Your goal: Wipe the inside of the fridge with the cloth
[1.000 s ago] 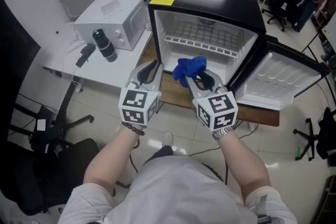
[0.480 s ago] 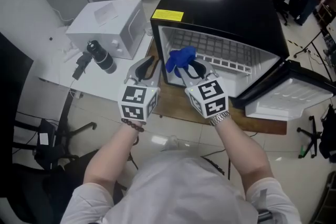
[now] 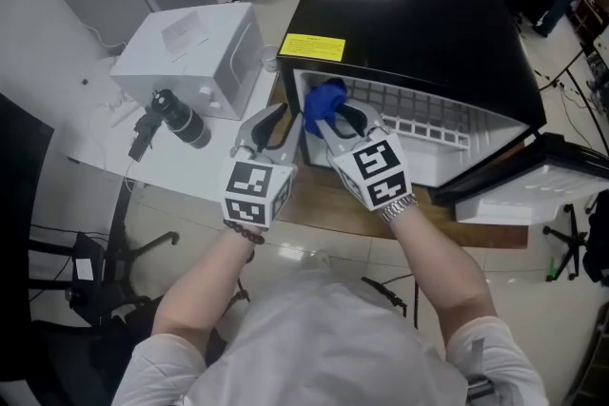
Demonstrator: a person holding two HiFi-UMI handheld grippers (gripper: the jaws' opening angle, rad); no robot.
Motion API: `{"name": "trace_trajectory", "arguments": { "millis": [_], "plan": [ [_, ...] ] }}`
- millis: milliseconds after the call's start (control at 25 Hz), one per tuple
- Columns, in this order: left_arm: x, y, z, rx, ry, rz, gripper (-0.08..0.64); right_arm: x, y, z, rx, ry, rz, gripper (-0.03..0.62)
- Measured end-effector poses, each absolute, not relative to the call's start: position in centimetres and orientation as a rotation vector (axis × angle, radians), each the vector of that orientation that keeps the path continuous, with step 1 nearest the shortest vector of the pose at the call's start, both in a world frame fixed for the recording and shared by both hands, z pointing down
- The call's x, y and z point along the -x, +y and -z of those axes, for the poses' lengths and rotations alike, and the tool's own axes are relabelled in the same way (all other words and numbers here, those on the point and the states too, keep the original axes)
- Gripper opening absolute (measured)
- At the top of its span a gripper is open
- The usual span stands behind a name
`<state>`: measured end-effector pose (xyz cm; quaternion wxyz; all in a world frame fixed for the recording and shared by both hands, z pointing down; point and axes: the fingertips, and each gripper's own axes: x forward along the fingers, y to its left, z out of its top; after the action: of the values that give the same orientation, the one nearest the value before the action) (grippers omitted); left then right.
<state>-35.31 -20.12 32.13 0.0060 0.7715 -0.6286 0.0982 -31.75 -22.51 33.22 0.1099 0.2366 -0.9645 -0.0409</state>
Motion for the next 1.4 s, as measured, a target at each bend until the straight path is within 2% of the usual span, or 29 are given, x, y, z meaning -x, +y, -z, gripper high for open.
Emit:
{"name": "trace_trajectory", "arguments": {
  "millis": [480, 1400],
  "plan": [
    [35.2, -21.0, -31.9, -2.444, -1.935, -0.276, 0.109, 32.2, -24.1, -33.1, -0.703, -2.859, 0.123, 0.106],
    [35.2, -21.0, -31.9, -2.421, -1.955, -0.268, 0.107, 32.6, -30.3, -33.5, -0.959, -2.789, 0.06, 0.1]
  ]
}}
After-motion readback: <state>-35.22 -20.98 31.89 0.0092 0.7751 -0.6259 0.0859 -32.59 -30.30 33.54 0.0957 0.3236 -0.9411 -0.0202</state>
